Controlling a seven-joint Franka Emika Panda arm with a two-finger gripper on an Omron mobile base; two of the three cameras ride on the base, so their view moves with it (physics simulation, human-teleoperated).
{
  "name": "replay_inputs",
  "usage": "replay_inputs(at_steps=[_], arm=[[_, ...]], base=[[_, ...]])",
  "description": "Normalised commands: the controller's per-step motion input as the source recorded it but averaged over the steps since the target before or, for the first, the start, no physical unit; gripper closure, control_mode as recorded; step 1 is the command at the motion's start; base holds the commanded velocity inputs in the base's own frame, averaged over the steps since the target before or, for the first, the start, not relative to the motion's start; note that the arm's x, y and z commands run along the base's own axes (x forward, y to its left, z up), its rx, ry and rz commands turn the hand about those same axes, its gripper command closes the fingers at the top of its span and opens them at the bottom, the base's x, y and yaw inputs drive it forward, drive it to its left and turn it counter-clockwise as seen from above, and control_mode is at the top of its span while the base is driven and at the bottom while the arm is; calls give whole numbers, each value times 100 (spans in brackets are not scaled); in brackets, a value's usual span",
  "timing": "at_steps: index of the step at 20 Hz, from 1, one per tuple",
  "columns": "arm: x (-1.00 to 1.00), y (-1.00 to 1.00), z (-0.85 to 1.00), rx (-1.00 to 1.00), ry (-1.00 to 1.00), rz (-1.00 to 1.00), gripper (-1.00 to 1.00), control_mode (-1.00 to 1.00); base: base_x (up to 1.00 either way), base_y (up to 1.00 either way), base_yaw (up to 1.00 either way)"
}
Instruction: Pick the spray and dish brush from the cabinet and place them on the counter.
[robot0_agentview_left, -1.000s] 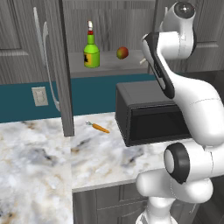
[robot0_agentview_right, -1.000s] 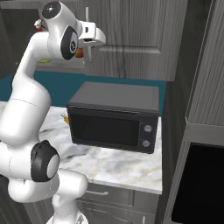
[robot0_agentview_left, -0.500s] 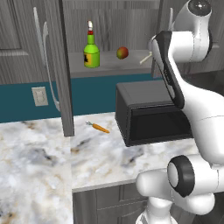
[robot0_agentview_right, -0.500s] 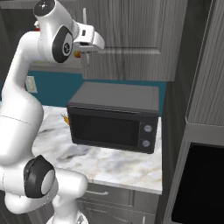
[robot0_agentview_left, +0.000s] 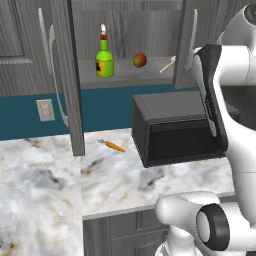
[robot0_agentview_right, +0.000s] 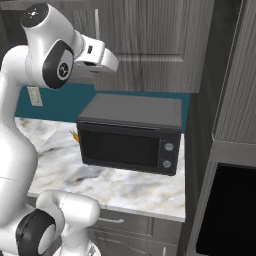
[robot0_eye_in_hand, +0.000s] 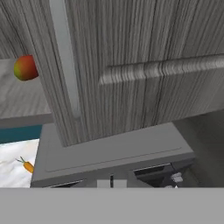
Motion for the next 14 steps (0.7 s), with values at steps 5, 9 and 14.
replay_inputs(at_steps=[5,9,14], arm=[[-39,-9,-3,1,1,-3,100,-100],[24,51,0,-3,5,0,100,-100],[24,47,0,-4,4,0,100,-100]], base=[[0,0,0],[0,0,0],[0,0,0]])
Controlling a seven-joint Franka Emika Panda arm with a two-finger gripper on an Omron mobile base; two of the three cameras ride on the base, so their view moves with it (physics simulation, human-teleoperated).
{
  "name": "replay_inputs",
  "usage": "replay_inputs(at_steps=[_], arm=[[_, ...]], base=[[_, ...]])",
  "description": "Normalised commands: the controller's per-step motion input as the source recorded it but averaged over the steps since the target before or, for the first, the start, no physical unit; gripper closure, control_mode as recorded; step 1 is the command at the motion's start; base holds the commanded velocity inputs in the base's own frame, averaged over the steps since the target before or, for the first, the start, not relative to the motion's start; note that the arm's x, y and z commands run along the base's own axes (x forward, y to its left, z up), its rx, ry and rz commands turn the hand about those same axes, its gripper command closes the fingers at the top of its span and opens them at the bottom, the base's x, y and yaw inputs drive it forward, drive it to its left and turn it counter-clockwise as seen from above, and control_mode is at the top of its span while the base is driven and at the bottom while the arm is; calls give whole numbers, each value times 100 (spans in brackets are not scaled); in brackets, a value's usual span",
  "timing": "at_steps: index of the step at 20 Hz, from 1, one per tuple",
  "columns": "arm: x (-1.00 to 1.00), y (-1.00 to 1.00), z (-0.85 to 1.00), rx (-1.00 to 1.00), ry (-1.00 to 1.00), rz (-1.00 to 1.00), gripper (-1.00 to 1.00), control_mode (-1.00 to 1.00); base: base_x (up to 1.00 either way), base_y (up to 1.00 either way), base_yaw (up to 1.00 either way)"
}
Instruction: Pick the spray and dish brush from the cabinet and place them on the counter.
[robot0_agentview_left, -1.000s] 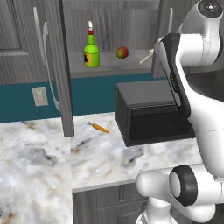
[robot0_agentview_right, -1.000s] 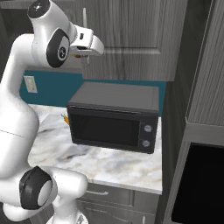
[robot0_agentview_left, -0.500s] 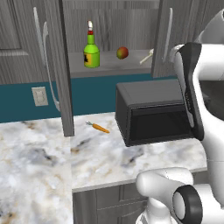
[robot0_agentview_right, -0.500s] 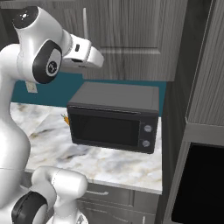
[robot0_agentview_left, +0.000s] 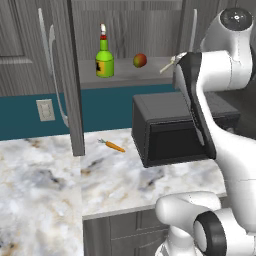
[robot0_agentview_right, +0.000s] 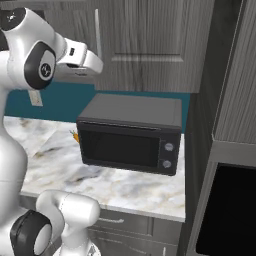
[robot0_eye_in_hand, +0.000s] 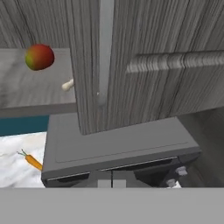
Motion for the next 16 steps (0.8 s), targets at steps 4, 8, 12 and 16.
replay_inputs(at_steps=[4,8,12,16], arm=[[35,62,0,-6,9,-5,-100,-100],[40,48,3,-7,20,-3,-100,-100],[24,4,10,-6,40,0,-100,-100],[32,0,-2,-13,42,-2,-100,-100]], base=[[0,0,0],[0,0,0],[0,0,0],[0,0,0]])
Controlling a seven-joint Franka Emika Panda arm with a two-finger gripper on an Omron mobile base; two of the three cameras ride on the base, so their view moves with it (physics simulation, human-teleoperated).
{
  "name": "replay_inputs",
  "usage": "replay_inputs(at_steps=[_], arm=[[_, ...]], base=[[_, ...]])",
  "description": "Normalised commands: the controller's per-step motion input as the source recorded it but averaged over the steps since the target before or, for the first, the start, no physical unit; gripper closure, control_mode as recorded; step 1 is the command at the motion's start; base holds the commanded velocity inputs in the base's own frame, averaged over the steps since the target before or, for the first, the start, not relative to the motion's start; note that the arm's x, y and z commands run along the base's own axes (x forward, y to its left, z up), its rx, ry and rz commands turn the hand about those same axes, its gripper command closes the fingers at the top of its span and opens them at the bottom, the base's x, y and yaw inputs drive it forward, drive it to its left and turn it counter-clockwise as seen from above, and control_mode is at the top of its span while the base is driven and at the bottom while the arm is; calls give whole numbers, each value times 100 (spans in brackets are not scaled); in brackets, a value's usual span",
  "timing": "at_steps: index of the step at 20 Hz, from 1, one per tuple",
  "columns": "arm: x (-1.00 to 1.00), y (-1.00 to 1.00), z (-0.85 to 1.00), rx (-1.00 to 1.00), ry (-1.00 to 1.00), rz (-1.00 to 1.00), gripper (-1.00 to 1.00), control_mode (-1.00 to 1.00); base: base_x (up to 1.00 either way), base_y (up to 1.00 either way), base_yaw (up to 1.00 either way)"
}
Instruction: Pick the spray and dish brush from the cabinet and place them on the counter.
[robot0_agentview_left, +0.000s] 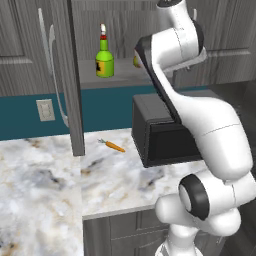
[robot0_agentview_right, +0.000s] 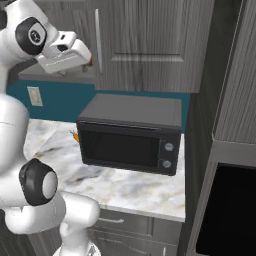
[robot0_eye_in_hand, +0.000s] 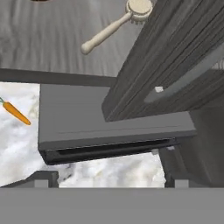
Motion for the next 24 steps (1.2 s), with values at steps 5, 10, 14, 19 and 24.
replay_inputs(at_steps=[5,10,14,19,24], arm=[[7,49,12,-31,27,-3,-100,-100],[30,34,5,-25,25,0,-100,-100],[57,-4,0,-13,17,3,-100,-100],[28,-7,-7,-5,3,0,-100,-100],[22,-7,-9,-6,1,0,-100,-100]], base=[[0,0,0],[0,0,0],[0,0,0],[0,0,0],[0,0,0]])
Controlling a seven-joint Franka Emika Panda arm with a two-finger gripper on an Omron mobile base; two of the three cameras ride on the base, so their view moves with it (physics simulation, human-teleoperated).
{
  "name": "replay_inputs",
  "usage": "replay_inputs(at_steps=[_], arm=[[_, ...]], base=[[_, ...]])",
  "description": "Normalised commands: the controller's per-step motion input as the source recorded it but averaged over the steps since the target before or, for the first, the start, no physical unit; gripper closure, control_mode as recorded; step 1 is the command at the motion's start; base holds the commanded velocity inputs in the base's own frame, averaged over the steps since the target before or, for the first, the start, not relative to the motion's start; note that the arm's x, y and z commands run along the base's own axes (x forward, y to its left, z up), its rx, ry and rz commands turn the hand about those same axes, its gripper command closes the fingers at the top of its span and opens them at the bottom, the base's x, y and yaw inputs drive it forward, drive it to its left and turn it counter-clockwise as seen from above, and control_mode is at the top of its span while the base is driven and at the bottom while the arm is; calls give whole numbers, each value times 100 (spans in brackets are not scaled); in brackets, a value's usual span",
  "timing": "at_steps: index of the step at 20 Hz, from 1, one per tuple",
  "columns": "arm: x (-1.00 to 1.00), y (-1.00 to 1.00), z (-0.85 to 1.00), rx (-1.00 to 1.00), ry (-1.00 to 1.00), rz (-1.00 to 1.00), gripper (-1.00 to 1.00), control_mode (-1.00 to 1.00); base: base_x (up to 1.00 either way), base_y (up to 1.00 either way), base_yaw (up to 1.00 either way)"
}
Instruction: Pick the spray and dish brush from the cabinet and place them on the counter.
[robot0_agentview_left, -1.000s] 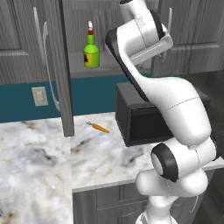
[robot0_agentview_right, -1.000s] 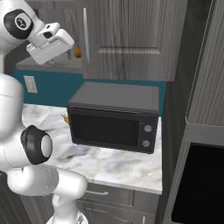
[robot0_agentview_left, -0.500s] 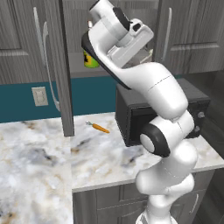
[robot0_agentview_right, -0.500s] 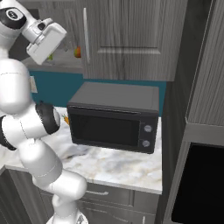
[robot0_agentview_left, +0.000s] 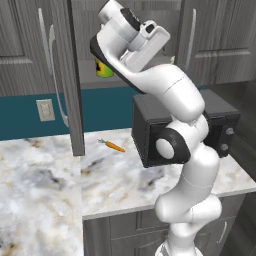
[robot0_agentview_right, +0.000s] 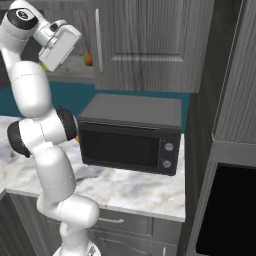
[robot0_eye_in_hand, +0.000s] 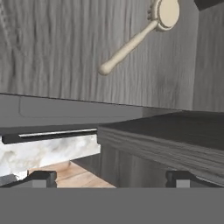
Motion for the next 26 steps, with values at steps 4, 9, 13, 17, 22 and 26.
replay_inputs(at_steps=[4,9,13,17,22,26], arm=[[16,-17,-18,-8,2,0,-100,-100],[7,-18,-8,-7,3,0,-100,-100],[0,-20,0,-13,12,0,-100,-100],[4,-20,0,-12,10,0,-100,-100],[34,-2,0,-3,0,2,-100,-100],[33,-4,-3,0,0,7,-100,-100]], base=[[0,0,0],[0,0,0],[0,0,0],[0,0,0],[0,0,0],[0,0,0]])
